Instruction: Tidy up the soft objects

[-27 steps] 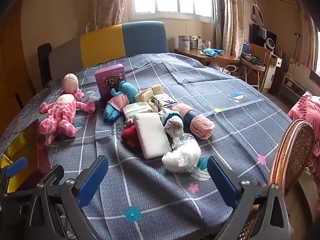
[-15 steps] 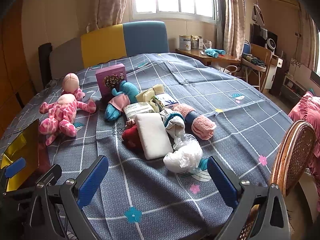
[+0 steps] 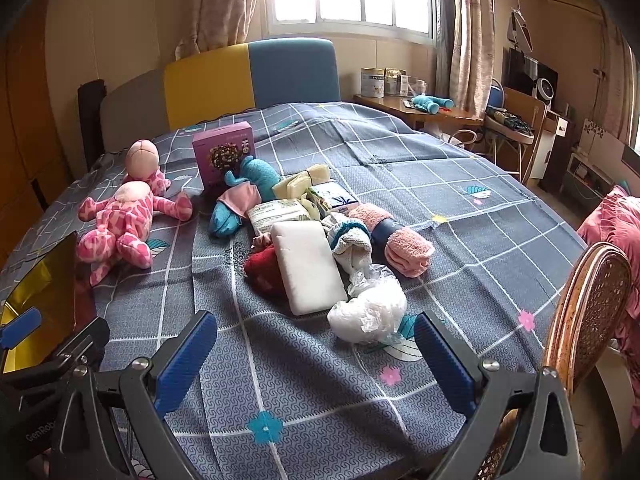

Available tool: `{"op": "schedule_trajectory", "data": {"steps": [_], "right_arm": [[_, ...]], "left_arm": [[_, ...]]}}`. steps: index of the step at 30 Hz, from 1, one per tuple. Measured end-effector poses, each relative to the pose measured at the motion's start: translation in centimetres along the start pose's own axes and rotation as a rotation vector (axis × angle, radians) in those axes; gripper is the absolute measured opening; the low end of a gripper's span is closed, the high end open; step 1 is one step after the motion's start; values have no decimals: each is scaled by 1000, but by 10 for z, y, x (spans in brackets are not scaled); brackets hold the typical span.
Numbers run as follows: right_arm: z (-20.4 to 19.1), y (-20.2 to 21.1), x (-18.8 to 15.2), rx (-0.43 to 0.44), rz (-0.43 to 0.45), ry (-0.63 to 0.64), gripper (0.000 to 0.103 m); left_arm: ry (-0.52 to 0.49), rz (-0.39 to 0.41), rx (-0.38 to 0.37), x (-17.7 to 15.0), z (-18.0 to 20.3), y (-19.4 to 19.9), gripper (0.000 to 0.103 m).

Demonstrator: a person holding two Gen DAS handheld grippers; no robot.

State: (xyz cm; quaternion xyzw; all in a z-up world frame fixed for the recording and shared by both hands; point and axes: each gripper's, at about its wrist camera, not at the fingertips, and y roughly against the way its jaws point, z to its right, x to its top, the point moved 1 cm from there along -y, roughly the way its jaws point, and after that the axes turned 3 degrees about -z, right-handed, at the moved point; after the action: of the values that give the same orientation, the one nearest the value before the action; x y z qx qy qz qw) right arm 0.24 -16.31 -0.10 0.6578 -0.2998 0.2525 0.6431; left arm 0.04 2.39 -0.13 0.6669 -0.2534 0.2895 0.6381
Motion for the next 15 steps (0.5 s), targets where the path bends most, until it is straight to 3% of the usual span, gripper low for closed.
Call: {"op": "schedule_trajectory", "data": {"steps": [15], "right_arm": [[-3, -2, -1, 6, -6, 11, 101]], "left_arm": [[6, 29, 8, 3, -3, 15, 103]]}}
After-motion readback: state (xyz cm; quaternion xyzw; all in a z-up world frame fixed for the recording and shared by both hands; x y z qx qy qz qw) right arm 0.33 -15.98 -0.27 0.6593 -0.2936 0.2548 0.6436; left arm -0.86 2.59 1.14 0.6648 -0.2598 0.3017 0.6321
